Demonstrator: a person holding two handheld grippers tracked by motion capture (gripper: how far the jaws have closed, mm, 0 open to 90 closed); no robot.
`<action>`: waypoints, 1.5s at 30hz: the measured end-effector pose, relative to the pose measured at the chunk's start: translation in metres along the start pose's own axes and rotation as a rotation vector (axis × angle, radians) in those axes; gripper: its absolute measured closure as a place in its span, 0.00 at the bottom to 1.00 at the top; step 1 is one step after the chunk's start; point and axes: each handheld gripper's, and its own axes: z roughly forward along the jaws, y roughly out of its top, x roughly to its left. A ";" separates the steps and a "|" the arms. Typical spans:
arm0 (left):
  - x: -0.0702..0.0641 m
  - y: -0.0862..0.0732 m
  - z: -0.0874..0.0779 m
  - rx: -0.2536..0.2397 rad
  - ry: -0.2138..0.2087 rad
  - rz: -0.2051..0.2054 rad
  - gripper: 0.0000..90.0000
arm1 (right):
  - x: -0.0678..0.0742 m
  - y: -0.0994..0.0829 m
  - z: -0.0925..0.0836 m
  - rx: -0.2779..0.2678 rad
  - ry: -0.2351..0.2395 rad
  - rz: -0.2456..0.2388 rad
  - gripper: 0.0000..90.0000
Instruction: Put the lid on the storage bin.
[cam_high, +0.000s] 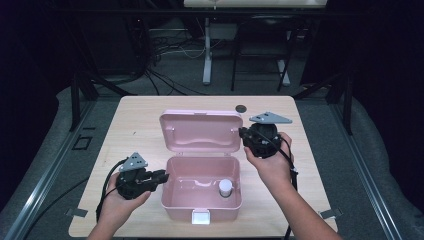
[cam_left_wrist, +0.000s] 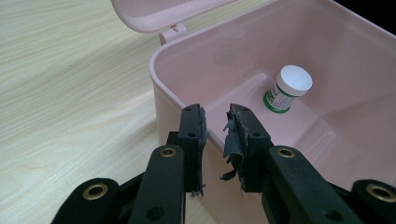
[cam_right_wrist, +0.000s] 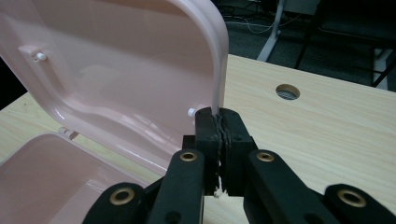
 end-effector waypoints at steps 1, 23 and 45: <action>0.000 0.000 0.000 0.000 0.000 0.000 0.83 | 0.000 0.000 0.000 0.000 0.000 0.000 0.97; 0.001 0.000 0.000 -0.001 -0.002 0.001 0.83 | 0.007 -0.012 -0.014 -0.025 0.004 -0.032 0.97; 0.001 0.000 0.000 -0.001 -0.001 -0.002 0.83 | 0.011 -0.018 -0.020 -0.040 0.007 -0.037 0.96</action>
